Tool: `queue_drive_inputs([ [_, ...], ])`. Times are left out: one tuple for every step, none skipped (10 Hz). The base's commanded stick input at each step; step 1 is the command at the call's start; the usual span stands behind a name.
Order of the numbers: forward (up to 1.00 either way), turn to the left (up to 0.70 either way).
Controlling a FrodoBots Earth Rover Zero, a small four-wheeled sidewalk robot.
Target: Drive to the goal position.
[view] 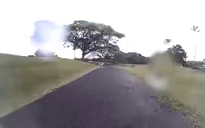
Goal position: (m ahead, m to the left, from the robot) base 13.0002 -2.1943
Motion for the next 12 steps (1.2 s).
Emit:
queue_drive_inputs([
  [0.85,0.0],
  [0.85,0.0],
  [0.85,0.0],
  [0.85,0.0],
  [0.85,0.0],
  [0.85,0.0],
  [0.85,0.0],
  [0.85,0.0],
  [0.85,0.0],
  [0.85,-0.14],
  [0.85,-0.34],
  [0.85,-0.34],
])
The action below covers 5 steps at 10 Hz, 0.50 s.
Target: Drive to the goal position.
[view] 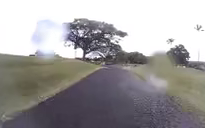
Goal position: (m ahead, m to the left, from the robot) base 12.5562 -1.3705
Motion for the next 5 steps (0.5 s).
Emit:
queue_drive_inputs([
  [0.85,-0.34],
  [0.85,-0.34],
  [0.85,-0.34],
  [0.85,-0.34],
  [0.85,-0.34],
])
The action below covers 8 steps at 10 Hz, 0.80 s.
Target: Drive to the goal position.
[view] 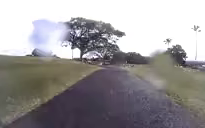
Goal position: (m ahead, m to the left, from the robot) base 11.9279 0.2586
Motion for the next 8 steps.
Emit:
queue_drive_inputs([
  [0.85,-0.04],
  [0.85,0.0],
  [0.85,0.0],
  [0.85,0.0],
  [0.85,0.0],
  [0.85,0.0],
  [0.85,0.0],
  [0.85,0.0],
])
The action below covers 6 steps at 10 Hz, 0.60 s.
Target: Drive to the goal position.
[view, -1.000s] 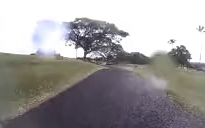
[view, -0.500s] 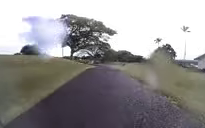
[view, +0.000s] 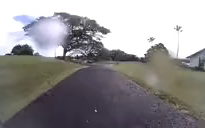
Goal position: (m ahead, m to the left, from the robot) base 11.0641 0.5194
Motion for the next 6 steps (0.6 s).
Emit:
queue_drive_inputs([
  [0.85,0.0],
  [0.85,0.0],
  [0.85,0.0],
  [0.85,0.0],
  [0.85,0.0],
  [0.85,0.0],
])
